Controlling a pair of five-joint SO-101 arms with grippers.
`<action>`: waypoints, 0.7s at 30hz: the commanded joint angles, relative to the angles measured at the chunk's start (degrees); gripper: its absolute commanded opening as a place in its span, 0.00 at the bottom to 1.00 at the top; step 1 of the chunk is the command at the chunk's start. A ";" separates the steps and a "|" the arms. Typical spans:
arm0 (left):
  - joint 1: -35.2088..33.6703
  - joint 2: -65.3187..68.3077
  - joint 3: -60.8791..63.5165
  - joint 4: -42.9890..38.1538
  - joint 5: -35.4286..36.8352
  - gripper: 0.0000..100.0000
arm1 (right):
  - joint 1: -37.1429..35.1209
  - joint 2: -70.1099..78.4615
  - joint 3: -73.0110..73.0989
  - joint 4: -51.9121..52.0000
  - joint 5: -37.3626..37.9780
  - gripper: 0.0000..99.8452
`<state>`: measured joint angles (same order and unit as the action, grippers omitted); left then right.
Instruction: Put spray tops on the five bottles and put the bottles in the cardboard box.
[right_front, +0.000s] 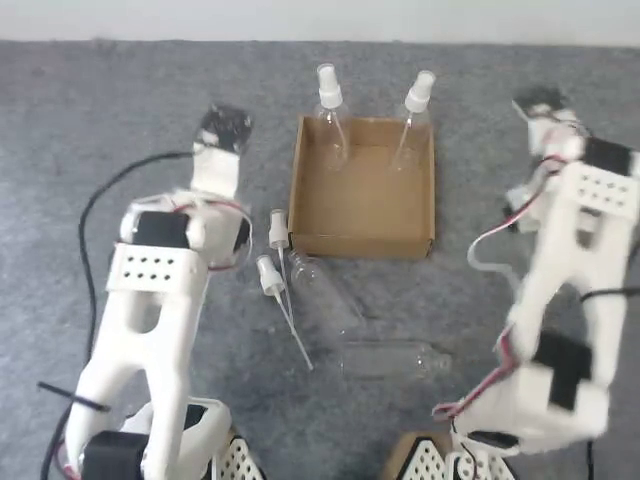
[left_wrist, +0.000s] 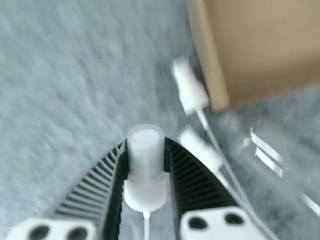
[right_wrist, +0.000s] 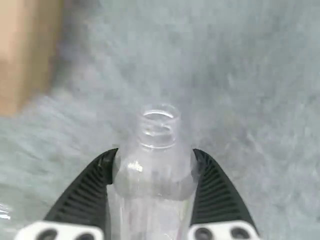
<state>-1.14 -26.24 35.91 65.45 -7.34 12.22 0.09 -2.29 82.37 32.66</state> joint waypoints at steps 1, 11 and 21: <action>-0.26 -2.55 -12.88 2.55 3.16 0.01 | -11.03 -17.27 6.33 -2.59 -7.12 0.01; -5.54 -21.45 -19.47 1.23 16.88 0.01 | -44.53 -40.57 33.76 -22.46 -19.69 0.00; -6.24 -30.68 -18.42 -7.03 31.30 0.01 | -59.74 -41.27 46.33 -36.00 -19.69 0.00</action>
<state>-7.56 -55.60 19.56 62.90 19.12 -44.66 -38.59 44.04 48.53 13.58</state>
